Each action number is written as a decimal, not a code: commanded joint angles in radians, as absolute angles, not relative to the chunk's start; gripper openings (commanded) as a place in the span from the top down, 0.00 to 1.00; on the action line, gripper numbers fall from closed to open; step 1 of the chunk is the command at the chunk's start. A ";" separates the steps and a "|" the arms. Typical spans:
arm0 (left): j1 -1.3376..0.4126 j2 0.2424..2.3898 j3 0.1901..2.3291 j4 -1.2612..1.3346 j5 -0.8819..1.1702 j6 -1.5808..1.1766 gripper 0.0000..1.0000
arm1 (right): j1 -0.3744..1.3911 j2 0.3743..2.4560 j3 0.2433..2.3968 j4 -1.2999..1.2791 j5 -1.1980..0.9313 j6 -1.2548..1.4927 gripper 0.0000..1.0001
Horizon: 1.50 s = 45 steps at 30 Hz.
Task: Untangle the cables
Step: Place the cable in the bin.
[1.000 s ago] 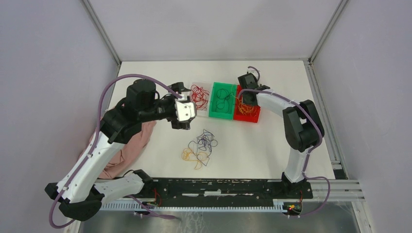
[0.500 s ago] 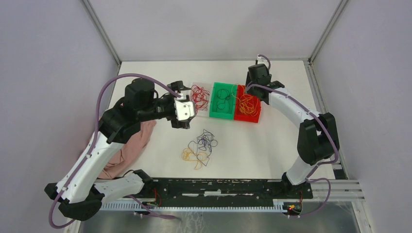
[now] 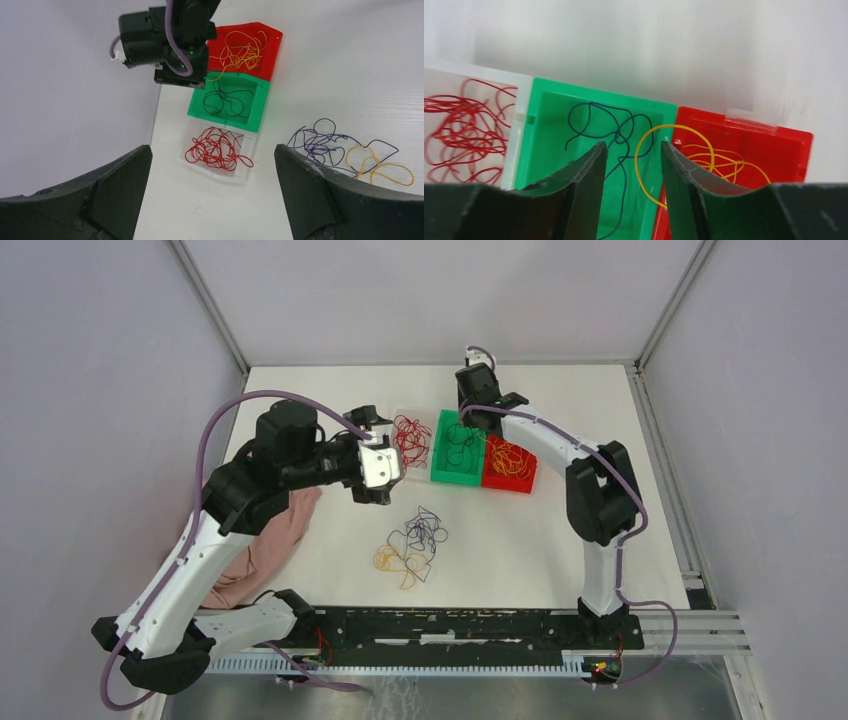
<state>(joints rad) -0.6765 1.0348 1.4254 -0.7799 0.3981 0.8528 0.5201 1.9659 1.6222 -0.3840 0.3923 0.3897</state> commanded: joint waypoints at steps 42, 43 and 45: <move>-0.680 1.003 1.466 -0.788 0.442 0.827 0.01 | 0.401 1.859 1.285 -0.196 0.311 0.517 1.00; -0.680 1.005 1.468 -0.790 0.441 0.826 0.01 | 0.399 1.874 1.275 -0.188 0.294 0.526 1.00; -0.680 1.006 1.471 -0.794 0.435 0.828 0.01 | 0.396 1.908 1.276 -0.187 0.273 0.529 1.00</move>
